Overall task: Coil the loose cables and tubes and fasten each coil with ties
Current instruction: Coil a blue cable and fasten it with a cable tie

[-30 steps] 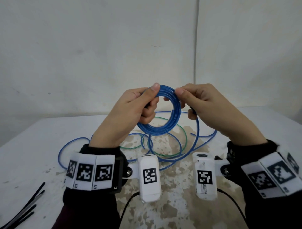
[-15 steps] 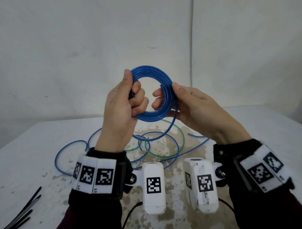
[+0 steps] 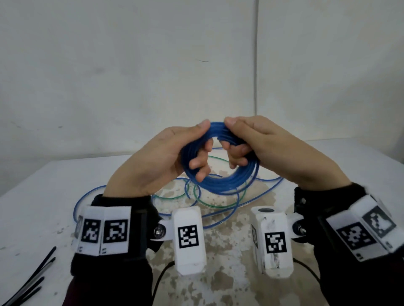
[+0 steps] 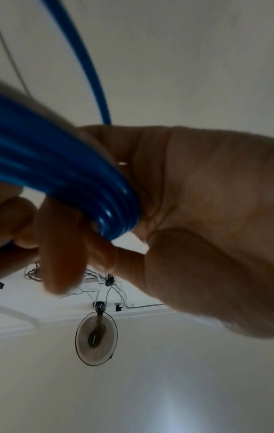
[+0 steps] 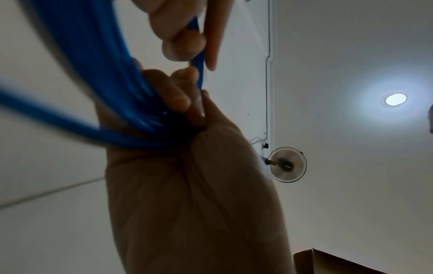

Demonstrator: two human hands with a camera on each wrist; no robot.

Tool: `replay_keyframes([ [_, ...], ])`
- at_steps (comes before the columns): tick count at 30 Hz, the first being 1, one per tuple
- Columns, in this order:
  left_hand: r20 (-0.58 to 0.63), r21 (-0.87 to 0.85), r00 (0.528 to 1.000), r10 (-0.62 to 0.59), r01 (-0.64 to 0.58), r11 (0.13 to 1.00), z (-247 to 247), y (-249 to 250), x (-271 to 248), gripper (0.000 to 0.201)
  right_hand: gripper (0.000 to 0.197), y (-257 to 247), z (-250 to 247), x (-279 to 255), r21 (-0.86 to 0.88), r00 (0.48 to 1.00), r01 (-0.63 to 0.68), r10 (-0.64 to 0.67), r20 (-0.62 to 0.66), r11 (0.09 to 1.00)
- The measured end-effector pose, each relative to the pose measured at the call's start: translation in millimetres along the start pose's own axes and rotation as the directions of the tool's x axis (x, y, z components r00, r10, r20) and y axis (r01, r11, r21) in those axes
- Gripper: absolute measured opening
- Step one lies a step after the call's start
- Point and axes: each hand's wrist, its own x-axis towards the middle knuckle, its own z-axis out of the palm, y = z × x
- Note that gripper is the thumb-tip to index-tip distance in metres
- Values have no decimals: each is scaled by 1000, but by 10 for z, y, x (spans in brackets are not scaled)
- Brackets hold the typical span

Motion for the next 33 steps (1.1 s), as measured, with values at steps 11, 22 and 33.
replay_keyframes([
  [11, -193, 62, 956, 221, -213, 975, 8, -21, 36, 35, 42, 51, 48, 92, 220, 978, -15, 60, -199, 975],
  [22, -261, -135, 937, 231, -272, 953, 52, -29, 88, 34, 38, -10, 125, 110, 323, 967, 113, -29, -253, 939],
  [33, -119, -182, 977, 177, -196, 963, 37, 12, 54, 33, 36, -26, -96, 19, 58, 951, 68, -47, -305, 996],
])
